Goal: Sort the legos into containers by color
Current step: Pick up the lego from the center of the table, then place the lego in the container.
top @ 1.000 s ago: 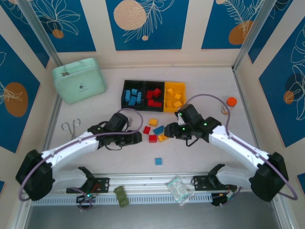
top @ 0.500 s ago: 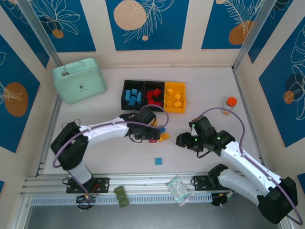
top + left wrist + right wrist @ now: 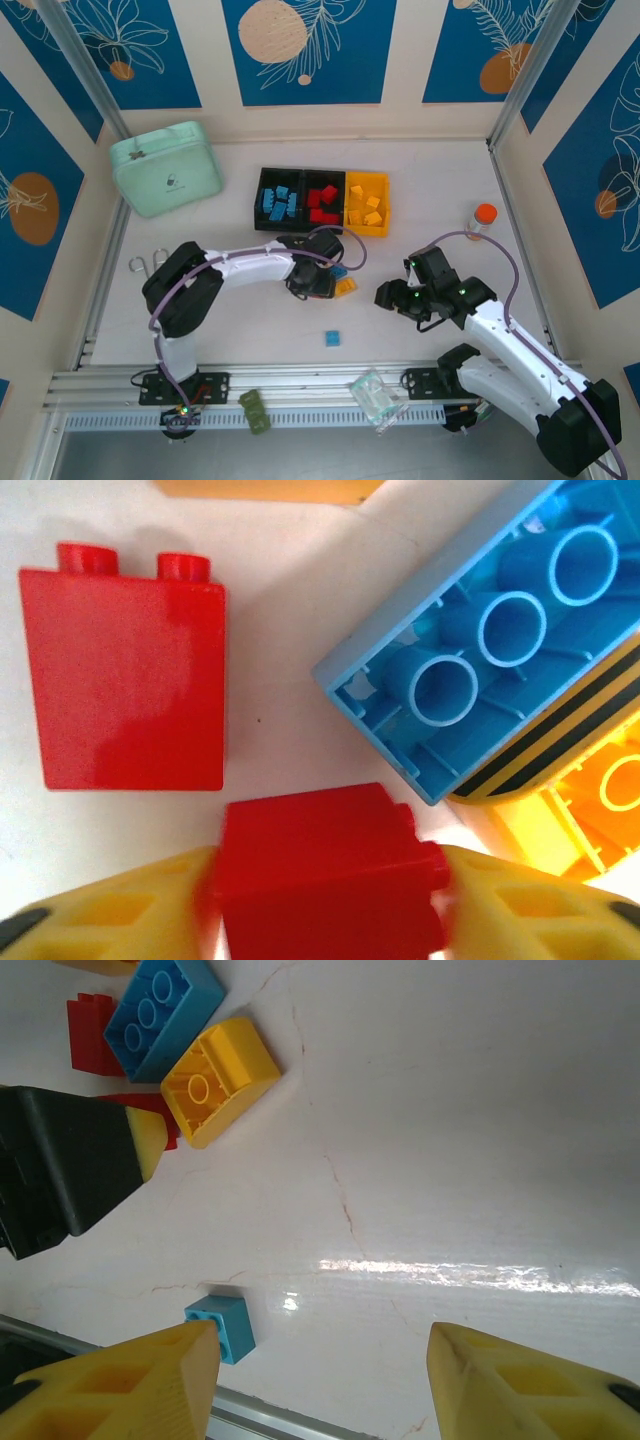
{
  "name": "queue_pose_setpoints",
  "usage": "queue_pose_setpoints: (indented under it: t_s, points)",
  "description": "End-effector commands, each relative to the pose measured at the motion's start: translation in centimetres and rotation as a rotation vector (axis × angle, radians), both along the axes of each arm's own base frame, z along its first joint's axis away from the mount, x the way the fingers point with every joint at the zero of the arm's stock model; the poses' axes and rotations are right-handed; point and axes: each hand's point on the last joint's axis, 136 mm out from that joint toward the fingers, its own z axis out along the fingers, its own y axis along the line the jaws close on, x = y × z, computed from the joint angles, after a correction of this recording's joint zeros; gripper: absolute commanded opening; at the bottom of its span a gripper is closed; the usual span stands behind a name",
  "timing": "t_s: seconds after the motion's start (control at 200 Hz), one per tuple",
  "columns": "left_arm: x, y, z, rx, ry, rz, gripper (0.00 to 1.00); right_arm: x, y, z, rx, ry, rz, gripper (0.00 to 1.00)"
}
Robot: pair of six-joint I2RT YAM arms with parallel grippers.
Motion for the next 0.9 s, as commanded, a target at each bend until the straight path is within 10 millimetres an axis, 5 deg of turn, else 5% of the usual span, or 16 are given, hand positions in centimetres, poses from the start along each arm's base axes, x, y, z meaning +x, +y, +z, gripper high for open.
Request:
queue_pose_setpoints:
  t_s: [0.0,0.085,0.455,0.895]
  points:
    - [-0.1,0.4,0.0,0.042,-0.006,-0.013,0.44,-0.5,0.2,-0.2,0.026,0.02,0.0,0.57]
    - [-0.3,0.7,0.3,0.039,-0.011,-0.016,0.35,-0.5,0.3,-0.2,0.033,0.023,-0.001,0.57]
    - [-0.1,2.3,4.8,-0.011,-0.088,-0.015,0.33,0.0,2.1,1.4,0.099,-0.031,0.064,0.57]
    - [6.8,1.8,10.4,-0.081,-0.18,-0.003,0.32,3.2,4.1,4.6,0.122,-0.154,0.106,0.57]
